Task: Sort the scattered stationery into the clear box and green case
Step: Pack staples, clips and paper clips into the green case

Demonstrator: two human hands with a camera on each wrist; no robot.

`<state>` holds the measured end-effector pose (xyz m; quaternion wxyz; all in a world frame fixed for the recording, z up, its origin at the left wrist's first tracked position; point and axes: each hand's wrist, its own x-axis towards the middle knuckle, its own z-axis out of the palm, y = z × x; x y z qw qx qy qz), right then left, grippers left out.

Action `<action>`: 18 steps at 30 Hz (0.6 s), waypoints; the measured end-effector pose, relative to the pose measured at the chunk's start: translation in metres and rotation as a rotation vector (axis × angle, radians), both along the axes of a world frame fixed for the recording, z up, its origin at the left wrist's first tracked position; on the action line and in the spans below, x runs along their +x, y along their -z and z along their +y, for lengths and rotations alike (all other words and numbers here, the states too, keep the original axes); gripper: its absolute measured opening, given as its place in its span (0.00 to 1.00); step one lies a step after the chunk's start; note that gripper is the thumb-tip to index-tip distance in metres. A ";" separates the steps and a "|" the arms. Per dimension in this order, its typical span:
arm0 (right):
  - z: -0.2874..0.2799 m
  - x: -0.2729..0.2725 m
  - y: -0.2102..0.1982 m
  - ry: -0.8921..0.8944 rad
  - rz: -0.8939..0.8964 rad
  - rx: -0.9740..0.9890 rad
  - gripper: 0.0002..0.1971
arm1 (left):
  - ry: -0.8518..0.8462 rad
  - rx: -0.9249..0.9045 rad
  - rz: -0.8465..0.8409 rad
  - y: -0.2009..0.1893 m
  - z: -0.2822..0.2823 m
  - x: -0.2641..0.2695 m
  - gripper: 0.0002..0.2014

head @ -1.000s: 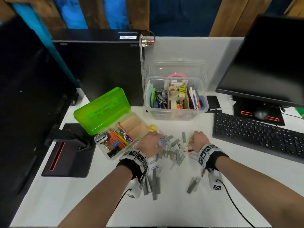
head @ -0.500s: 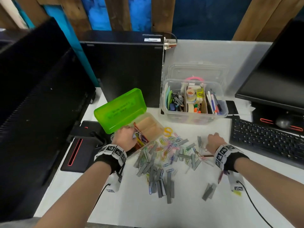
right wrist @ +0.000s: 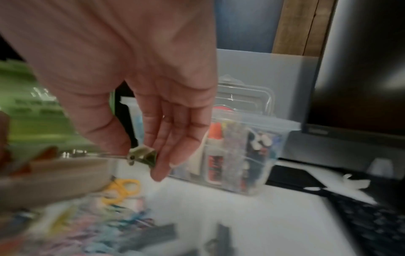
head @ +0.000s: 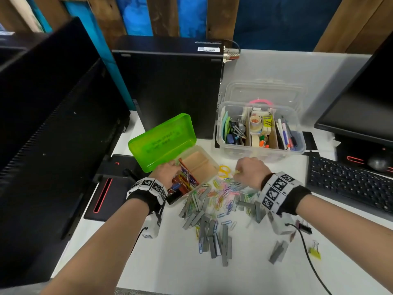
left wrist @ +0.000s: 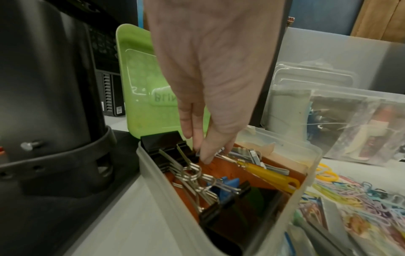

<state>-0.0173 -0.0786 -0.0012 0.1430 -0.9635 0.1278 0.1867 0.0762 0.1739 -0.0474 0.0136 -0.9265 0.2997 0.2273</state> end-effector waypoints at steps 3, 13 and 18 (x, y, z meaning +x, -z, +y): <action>0.025 0.013 0.003 -0.013 -0.066 0.173 0.11 | 0.033 -0.018 0.021 -0.001 0.003 0.002 0.23; 0.072 0.033 0.014 -0.092 -0.123 0.380 0.12 | 0.103 -0.019 -0.005 -0.001 0.006 0.003 0.22; 0.082 0.039 0.020 -0.116 -0.114 0.360 0.11 | 0.012 -0.019 0.022 0.004 0.006 0.001 0.21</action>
